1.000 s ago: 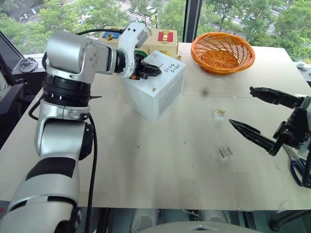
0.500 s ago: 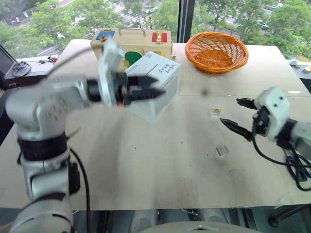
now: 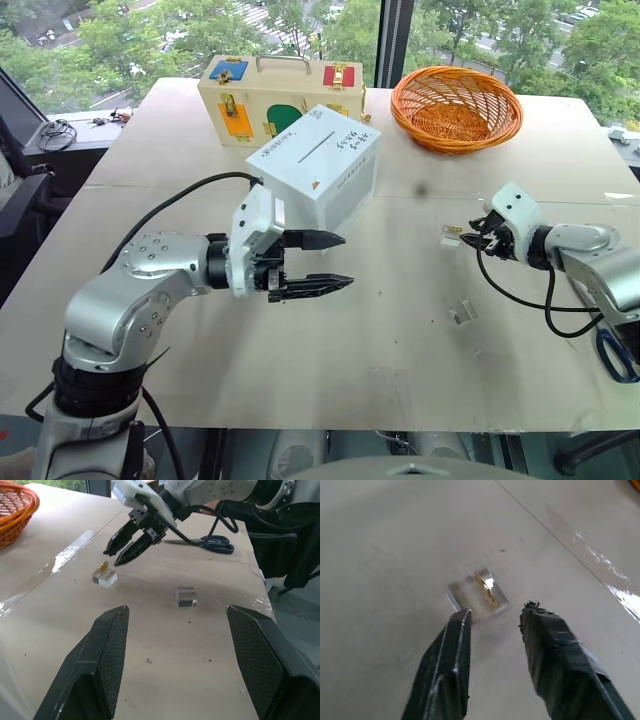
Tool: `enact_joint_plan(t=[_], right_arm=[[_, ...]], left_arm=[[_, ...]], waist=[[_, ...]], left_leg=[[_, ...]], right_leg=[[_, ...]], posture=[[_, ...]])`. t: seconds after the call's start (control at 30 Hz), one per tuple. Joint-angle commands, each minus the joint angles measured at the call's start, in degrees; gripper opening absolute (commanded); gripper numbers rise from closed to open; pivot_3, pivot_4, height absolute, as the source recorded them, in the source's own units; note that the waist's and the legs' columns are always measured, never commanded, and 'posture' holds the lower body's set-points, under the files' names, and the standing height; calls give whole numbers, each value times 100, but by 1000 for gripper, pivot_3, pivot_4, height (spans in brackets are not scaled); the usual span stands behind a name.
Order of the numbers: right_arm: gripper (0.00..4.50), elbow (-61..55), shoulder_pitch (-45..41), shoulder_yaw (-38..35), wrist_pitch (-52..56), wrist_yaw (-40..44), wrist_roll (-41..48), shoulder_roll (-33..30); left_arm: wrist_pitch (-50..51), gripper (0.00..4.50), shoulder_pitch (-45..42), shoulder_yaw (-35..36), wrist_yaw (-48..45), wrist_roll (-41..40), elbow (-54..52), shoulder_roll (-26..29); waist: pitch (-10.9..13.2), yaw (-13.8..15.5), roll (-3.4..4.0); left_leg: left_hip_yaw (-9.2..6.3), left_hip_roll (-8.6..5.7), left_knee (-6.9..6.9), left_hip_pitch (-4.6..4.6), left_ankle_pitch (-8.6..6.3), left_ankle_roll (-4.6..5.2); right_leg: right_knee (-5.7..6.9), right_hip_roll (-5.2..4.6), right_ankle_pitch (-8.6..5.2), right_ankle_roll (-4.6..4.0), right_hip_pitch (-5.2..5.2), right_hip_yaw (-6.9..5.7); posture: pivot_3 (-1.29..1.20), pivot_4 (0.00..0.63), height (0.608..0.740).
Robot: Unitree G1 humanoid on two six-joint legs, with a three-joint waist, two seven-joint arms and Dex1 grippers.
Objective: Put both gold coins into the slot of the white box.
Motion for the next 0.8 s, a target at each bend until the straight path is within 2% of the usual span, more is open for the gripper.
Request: enact_joint_plan(t=[0.03, 0.33, 0.43, 0.8], right_arm=[[1649, 144, -212, -84, -262, 236, -282, 108], [1649, 364, -333, -186, -394, 510, -670, 424], [878, 417, -372, -203, -434, 559, -766, 499], [878, 521, -430, -266, -486, 700, -992, 645]], left_arm=[[-151, 3148, 58, 87, 39, -105, -199, 110], [-392, 3148, 276, 112, 64, -113, -218, 198], [-454, 3148, 302, 116, 61, -109, -184, 221], [-588, 3148, 402, 77, 128, -115, -218, 286]], waist=[[0, -13, 0], [0, 2, 1], [0, 2, 1], [1, 2, 2]], left_leg=[[0, 1, 0, 1, 0, 0], [0, 5, -1, 4, 0, -1], [0, 6, 0, 4, 0, -1], [0, 6, -1, 4, 0, -1]], right_leg=[[1, 2, 0, 0, 0, 0], [1, 13, 3, 4, 0, 2], [1, 12, 0, -1, 0, 3], [1, 13, 0, -1, 0, 2]], posture=[[0, 150, 740], [0, 150, 740], [0, 150, 740], [0, 150, 740]])
